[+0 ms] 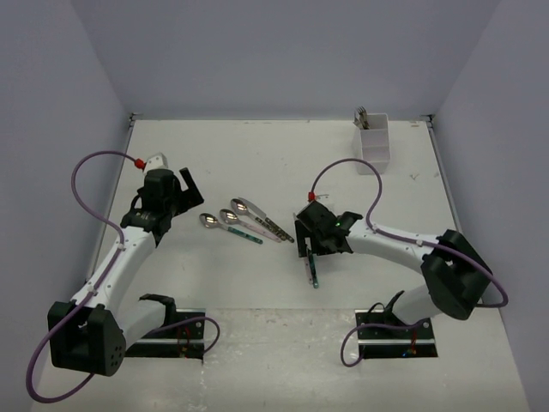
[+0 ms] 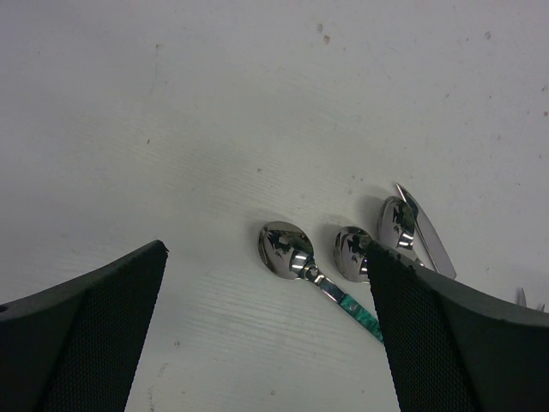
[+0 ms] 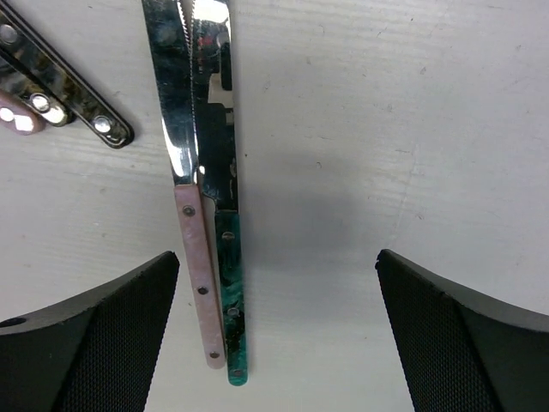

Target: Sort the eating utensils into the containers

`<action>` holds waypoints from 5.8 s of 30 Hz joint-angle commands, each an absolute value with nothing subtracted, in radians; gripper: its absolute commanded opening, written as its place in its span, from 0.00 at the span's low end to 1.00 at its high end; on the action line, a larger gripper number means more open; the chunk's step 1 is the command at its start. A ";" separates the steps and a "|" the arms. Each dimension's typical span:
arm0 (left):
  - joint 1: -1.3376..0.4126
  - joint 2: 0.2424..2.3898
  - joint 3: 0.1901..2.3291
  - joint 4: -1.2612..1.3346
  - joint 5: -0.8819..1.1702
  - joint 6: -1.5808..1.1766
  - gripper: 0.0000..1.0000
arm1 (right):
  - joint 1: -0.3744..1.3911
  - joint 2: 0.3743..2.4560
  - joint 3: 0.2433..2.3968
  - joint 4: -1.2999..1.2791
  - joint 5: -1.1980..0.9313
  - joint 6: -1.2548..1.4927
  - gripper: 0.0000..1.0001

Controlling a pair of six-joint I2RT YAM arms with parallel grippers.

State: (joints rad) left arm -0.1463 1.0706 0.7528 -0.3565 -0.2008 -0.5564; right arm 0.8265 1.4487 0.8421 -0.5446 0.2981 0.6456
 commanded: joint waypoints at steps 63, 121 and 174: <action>-0.152 1.058 0.765 -0.336 -0.219 -0.529 1.00 | 0.773 1.384 0.873 -0.483 0.422 0.573 0.00; -0.152 1.269 0.957 -0.311 -0.172 -0.462 1.00 | -0.135 1.987 1.356 0.535 -0.807 -0.485 0.28; -0.153 1.140 0.841 -0.339 -0.245 -0.538 1.00 | 0.811 1.611 0.929 -0.554 0.172 0.506 0.88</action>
State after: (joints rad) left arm -0.1467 1.1568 0.8482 -0.3553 -0.2321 -0.5171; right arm 0.7914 1.5818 0.8696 -0.5144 0.1249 0.4568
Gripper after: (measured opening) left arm 0.999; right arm 0.897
